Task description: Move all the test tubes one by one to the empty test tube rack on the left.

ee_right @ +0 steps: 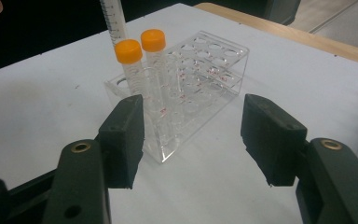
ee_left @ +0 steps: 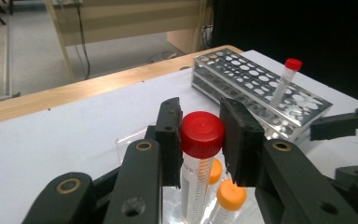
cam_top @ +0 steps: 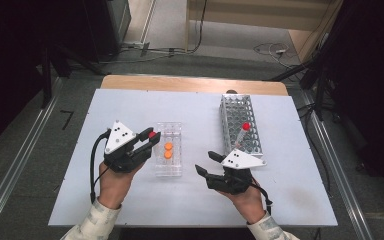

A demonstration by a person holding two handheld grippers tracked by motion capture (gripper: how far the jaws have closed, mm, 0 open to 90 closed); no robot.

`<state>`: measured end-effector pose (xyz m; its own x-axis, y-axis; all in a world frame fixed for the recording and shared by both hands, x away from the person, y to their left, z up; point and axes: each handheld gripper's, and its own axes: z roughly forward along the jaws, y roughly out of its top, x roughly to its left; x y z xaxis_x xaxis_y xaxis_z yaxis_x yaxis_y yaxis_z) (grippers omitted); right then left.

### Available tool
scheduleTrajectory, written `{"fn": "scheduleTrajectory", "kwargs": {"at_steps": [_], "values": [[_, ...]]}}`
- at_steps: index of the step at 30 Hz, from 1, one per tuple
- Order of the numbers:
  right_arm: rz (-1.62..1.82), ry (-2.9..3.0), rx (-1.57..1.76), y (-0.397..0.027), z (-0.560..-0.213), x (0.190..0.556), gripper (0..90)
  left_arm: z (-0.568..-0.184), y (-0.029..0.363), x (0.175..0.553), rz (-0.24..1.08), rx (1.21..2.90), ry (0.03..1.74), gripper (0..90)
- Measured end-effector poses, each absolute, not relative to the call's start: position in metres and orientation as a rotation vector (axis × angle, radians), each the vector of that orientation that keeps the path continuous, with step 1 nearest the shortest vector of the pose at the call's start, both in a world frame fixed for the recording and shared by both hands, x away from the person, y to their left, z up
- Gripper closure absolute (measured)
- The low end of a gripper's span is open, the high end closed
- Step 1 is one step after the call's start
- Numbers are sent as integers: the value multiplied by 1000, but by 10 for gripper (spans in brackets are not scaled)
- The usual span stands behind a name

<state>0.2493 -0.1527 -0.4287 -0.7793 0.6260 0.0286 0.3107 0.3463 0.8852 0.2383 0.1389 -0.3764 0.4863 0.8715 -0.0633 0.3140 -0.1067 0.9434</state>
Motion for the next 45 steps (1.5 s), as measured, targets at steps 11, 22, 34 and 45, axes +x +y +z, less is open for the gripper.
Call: {"fn": "scheduleTrajectory", "kwargs": {"at_steps": [11,22,34,45], "values": [[1401,2298,826,-153,-429,249,378,-383,130,247,684,1667,1032,708],[1393,2297,821,-154,-428,249,378,-404,126,248,701,1682,1062,705],[1391,2301,820,-154,-429,249,378,-419,121,246,682,1717,1075,690],[1391,2294,819,-154,-429,250,378,-418,123,246,679,1703,1082,646]]}}
